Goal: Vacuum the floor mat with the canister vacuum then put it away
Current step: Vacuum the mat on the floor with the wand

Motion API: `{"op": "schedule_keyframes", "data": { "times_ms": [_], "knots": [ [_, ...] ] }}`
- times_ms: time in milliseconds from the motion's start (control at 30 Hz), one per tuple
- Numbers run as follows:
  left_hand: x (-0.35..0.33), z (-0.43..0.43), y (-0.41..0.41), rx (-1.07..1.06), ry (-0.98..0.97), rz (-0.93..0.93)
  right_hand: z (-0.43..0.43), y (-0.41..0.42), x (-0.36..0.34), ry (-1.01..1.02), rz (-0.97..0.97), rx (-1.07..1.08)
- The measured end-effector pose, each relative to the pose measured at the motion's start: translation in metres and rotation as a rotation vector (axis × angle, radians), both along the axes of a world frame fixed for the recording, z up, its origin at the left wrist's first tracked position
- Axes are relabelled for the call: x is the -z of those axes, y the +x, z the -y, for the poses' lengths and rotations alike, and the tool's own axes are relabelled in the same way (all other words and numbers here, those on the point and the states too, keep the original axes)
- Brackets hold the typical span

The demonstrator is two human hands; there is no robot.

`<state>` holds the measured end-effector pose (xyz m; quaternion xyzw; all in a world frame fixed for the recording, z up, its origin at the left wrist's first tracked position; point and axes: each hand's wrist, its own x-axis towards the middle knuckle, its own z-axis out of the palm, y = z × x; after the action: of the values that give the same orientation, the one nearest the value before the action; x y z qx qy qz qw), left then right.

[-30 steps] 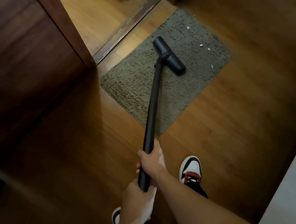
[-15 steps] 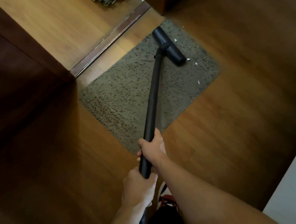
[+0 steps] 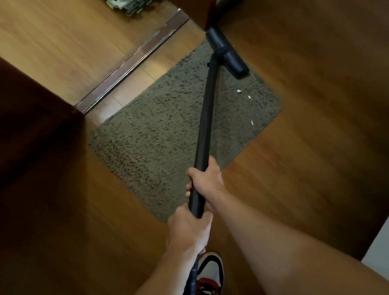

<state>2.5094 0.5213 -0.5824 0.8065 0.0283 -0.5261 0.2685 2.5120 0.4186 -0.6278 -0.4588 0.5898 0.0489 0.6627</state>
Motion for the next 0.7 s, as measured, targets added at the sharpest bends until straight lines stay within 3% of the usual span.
{"op": "schedule_keyframes", "data": {
  "times_ms": [267, 700],
  "knots": [
    [-0.010, -0.005, 0.008, 0.011, 0.008, 0.021, -0.007, 0.007, -0.007, -0.001, 0.007, 0.032],
    [-0.031, -0.102, 0.024, 0.083, 0.047, -0.092, -0.106, 0.009, -0.030, 0.018, -0.011, 0.075]
  ]
}}
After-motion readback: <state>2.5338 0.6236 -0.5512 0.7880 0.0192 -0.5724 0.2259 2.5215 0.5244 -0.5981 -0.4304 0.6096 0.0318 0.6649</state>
